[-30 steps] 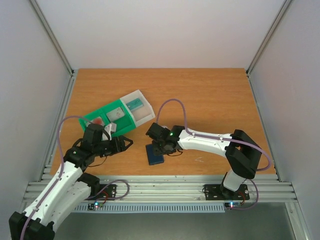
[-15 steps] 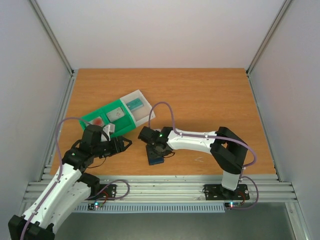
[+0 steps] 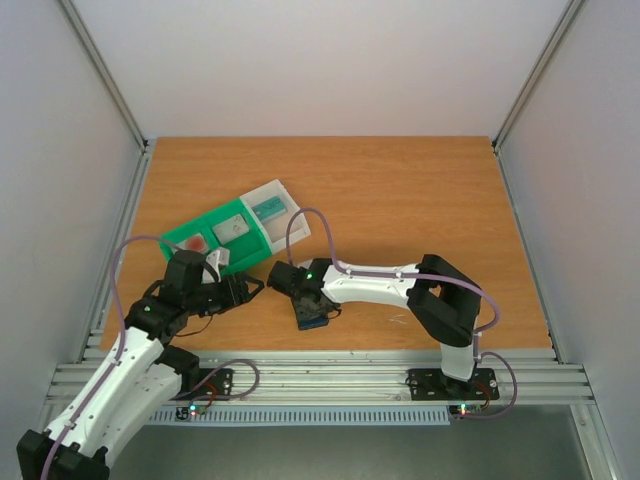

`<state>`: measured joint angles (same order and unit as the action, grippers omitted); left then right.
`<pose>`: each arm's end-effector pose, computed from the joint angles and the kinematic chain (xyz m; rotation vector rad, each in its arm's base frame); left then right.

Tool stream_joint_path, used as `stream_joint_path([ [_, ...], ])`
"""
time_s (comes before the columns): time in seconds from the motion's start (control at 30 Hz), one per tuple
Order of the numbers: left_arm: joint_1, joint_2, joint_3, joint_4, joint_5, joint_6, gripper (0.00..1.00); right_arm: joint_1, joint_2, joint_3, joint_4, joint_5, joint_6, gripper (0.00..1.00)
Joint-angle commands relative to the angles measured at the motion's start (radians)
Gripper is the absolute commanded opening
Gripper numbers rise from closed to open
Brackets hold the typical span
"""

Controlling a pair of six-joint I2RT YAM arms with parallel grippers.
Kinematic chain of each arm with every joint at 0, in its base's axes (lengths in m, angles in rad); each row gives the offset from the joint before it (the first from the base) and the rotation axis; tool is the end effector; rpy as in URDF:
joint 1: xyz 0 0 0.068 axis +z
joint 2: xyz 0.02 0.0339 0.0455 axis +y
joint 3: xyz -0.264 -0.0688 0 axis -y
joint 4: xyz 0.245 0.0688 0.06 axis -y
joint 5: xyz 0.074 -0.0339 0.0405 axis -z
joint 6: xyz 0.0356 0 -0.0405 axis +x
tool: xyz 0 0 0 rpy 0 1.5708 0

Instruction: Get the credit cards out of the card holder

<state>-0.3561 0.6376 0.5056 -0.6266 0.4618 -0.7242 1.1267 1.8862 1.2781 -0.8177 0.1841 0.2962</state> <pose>0.1214 -0.0621 0.2251 -0.2067 2.4751 -1.0447 0.1575 0.3160 0.1659 -1.1566 2.6718 -0.0655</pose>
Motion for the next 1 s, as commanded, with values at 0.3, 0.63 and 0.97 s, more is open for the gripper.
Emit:
stream_joint_path([
  [0.3, -0.006, 0.035, -0.013, 0.066, 0.026, -0.031, 0.68, 0.022, -0.059, -0.072, 0.077, 0.123, -0.088, 0.01],
  [0.63, -0.006, 0.075, -0.069, 0.222, 0.126, -0.092, 0.64, 0.022, -0.257, -0.213, 0.273, 0.030, -0.092, 0.01],
  [0.97, -0.007, 0.134, -0.156, 0.527, 0.230, -0.253, 0.62, 0.022, -0.429, -0.287, 0.422, -0.032, -0.047, 0.01],
])
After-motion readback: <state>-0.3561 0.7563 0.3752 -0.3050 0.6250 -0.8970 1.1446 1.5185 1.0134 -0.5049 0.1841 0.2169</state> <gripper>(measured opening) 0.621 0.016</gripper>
